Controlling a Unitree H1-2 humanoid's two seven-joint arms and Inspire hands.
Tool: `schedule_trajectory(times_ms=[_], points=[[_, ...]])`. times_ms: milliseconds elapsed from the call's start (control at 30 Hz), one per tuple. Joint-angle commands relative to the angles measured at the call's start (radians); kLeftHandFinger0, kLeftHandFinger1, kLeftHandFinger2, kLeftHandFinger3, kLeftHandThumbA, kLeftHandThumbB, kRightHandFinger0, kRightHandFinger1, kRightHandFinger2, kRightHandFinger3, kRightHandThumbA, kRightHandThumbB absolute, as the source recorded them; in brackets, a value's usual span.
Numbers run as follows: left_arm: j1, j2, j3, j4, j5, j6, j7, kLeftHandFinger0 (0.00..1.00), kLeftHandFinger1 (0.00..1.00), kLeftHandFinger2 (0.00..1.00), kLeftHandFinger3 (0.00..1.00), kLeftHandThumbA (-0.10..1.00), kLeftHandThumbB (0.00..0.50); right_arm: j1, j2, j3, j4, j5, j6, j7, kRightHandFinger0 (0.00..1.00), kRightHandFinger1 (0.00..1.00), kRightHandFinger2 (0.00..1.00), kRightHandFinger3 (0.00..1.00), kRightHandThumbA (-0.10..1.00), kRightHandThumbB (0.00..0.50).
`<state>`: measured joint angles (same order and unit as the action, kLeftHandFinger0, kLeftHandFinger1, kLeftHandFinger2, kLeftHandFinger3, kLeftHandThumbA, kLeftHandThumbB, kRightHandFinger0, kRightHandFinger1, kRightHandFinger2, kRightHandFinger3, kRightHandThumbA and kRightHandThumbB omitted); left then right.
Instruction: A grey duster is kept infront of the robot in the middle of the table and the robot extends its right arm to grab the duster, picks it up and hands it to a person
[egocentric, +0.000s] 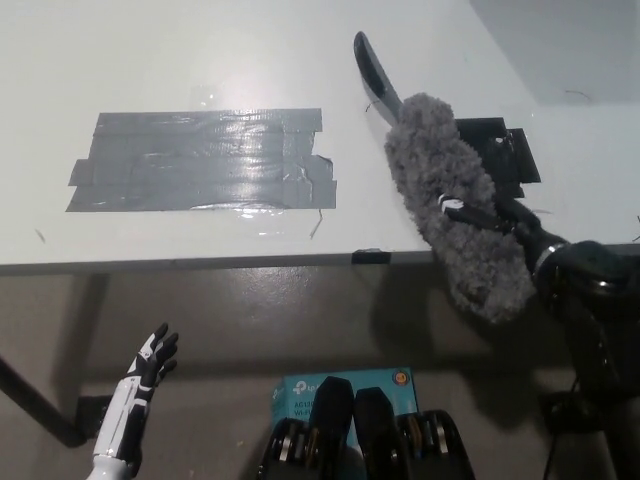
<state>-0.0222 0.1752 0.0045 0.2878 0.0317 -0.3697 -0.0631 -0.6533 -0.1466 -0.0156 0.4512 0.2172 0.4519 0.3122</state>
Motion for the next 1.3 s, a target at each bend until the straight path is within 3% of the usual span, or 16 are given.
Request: schedule_trajectory(times_ms=[0,200,433,1067,1267], points=[[-0.033,0.022,0.004,-0.044,-0.016,-0.011,-0.021,1.0,1.0,1.0,1.0,1.0,0.385,0.066,0.16,-0.06,-0.387,0.782,0.018,-0.228,0.0,0.4,0.89,1.0,-0.1,0.131],[-0.034,0.023,0.006,-0.034,-0.022,-0.022,-0.022,1.0,1.0,1.0,1.0,1.0,0.384,0.106,0.189,-0.05,-0.429,0.836,0.018,-0.264,0.0,0.41,0.84,1.0,-0.1,0.122],[-0.029,0.024,0.006,-0.047,-0.016,-0.008,-0.02,1.0,1.0,1.0,1.0,1.0,0.38,0.13,0.22,-0.045,-0.47,0.842,0.018,-0.308,0.0,0.42,0.86,1.0,-0.1,0.125],[-0.036,0.023,0.006,-0.052,-0.02,0.002,-0.022,1.0,1.0,1.0,1.0,1.0,0.381,0.134,0.216,-0.067,-0.474,0.922,0.018,-0.382,0.0,0.43,0.8,1.0,-0.1,0.135],[-0.039,0.026,0.006,-0.049,-0.013,-0.003,-0.02,1.0,1.0,1.0,1.0,1.0,0.373,0.131,0.206,-0.054,-0.48,0.951,0.018,-0.406,0.0,0.43,0.83,1.0,-0.1,0.133]])
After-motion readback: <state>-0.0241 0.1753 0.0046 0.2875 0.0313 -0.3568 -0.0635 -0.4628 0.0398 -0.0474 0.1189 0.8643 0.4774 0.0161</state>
